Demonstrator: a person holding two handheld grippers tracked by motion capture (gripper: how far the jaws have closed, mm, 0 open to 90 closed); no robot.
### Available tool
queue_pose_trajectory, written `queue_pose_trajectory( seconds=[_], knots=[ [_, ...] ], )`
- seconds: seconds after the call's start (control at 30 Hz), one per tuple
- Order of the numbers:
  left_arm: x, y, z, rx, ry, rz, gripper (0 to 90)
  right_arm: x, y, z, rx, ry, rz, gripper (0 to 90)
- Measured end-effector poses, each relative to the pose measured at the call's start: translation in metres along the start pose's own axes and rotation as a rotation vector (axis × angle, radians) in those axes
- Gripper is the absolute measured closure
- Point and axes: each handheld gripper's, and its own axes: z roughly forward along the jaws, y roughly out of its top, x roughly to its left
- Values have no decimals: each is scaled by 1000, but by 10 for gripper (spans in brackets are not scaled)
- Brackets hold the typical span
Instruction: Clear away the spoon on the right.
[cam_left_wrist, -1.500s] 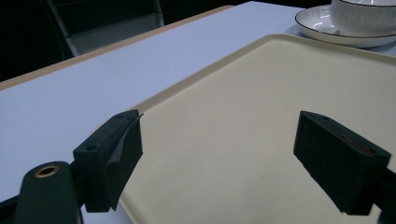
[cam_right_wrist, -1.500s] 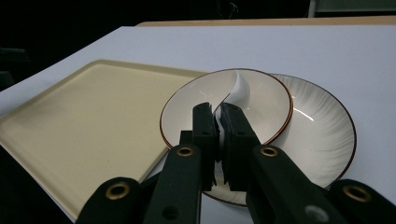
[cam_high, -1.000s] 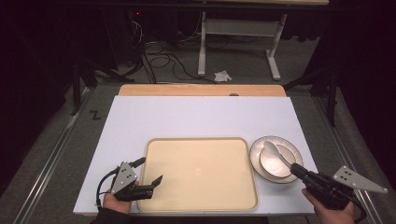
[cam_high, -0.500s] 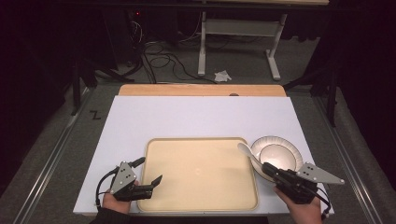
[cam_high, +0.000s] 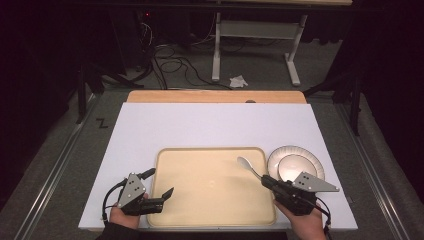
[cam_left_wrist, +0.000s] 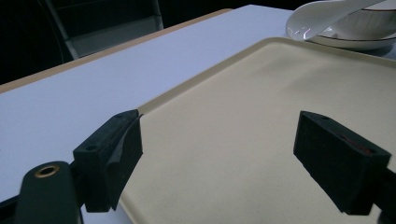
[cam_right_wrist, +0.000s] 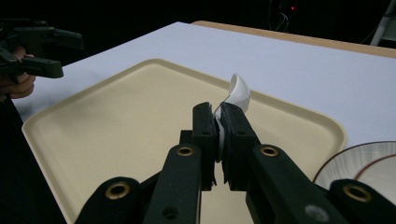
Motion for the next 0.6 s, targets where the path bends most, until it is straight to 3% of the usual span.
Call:
queue_pose_trajectory(
  seconds=[0.6],
  knots=[
    [0,0,0,0,-2,-1,159,4,-12,23,48,18,14,869]
  ],
)
